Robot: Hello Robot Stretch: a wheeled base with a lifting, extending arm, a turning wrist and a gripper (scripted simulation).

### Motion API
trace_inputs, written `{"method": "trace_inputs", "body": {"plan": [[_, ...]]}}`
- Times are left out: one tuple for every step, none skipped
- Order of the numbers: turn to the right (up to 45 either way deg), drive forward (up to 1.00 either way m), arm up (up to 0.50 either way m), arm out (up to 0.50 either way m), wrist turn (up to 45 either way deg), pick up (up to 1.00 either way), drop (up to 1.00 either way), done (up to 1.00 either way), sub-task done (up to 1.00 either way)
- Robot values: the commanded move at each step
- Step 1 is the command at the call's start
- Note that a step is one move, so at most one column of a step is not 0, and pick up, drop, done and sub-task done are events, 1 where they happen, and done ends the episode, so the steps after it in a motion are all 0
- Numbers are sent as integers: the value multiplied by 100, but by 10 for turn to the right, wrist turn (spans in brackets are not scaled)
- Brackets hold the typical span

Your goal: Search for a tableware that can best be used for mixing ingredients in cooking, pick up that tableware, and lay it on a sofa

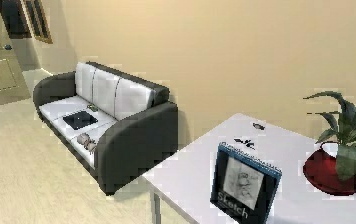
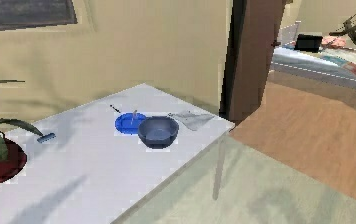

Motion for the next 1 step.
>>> {"method": "trace_inputs", "body": {"plan": [[0, 0, 38, 0, 0, 0, 0, 0, 0]]}}
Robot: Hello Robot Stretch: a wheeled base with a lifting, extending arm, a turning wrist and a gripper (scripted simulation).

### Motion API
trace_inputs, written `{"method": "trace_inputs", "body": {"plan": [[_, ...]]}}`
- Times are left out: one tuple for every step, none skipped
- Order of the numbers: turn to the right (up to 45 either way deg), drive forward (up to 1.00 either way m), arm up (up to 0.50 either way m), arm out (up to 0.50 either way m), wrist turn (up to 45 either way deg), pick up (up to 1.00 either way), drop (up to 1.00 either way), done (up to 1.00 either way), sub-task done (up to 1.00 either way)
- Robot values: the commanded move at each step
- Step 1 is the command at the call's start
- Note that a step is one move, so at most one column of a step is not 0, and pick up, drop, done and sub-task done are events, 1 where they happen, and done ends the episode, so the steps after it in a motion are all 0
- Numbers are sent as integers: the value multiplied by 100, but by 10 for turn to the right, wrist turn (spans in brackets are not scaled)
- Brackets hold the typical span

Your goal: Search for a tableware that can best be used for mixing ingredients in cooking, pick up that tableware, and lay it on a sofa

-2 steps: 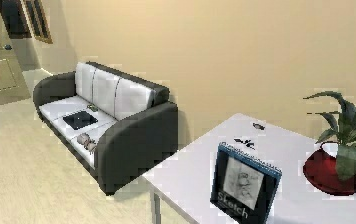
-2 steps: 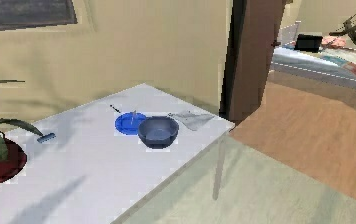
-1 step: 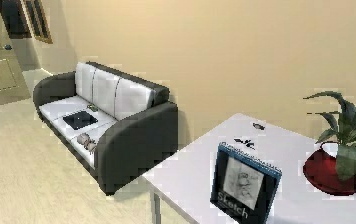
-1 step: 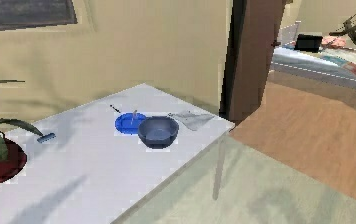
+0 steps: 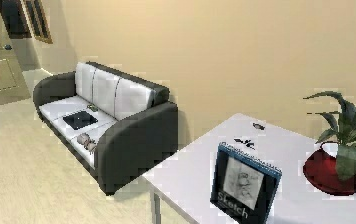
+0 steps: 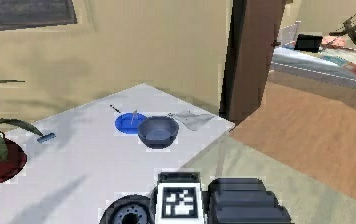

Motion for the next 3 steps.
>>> {"method": "trace_inputs", "body": {"plan": [[0, 0, 0, 48, 0, 0, 0, 0, 0], [0, 0, 0, 0, 450, 0, 0, 0, 0], [0, 0, 0, 0, 450, 0, 0, 0, 0]]}}
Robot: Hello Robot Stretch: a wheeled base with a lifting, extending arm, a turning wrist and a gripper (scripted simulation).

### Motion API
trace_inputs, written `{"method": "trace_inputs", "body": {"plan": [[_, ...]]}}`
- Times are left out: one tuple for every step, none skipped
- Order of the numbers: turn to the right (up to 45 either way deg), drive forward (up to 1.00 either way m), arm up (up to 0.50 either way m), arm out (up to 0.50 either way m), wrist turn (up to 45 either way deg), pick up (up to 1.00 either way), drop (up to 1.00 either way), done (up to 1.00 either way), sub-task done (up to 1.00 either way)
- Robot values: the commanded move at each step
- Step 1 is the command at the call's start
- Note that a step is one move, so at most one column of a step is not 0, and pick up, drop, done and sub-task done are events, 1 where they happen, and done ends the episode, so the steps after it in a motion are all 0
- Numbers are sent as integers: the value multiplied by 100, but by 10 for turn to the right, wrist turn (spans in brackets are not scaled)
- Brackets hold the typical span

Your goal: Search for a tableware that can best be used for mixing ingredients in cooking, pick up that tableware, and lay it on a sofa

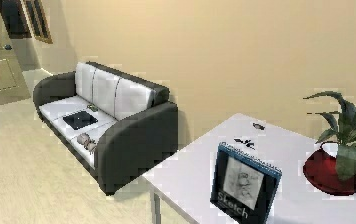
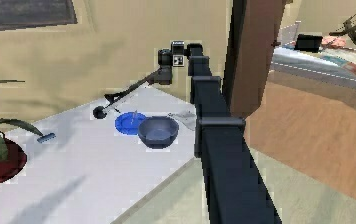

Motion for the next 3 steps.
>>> {"method": "trace_inputs", "body": {"plan": [[0, 0, 0, 0, 450, 0, 0, 0, 0], [0, 0, 0, 0, 330, 0, 0, 0, 0], [0, 0, -26, 0, 0, 0, 0, 0, 0]]}}
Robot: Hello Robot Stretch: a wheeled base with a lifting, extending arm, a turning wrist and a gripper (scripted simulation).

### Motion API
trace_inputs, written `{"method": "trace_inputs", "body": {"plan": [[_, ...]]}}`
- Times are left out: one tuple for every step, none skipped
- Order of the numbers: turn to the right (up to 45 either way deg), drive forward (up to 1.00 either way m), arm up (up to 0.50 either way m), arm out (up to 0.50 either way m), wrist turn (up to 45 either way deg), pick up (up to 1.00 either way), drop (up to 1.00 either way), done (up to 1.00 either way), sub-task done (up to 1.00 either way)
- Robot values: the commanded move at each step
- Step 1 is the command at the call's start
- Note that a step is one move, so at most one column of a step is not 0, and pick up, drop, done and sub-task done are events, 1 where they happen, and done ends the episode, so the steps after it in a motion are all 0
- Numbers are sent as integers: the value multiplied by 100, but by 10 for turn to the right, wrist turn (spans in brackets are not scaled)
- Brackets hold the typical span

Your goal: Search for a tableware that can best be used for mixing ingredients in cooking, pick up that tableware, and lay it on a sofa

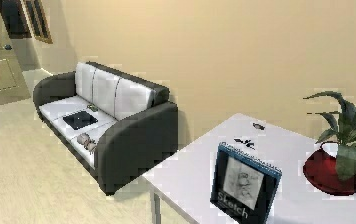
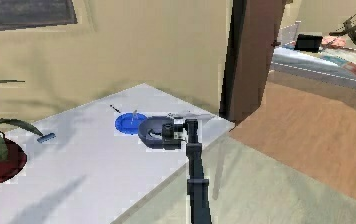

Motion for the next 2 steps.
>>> {"method": "trace_inputs", "body": {"plan": [[0, 0, 0, 0, 0, 100, 0, 0, 0], [0, 0, 10, 0, 0, 0, 0, 0, 0]]}}
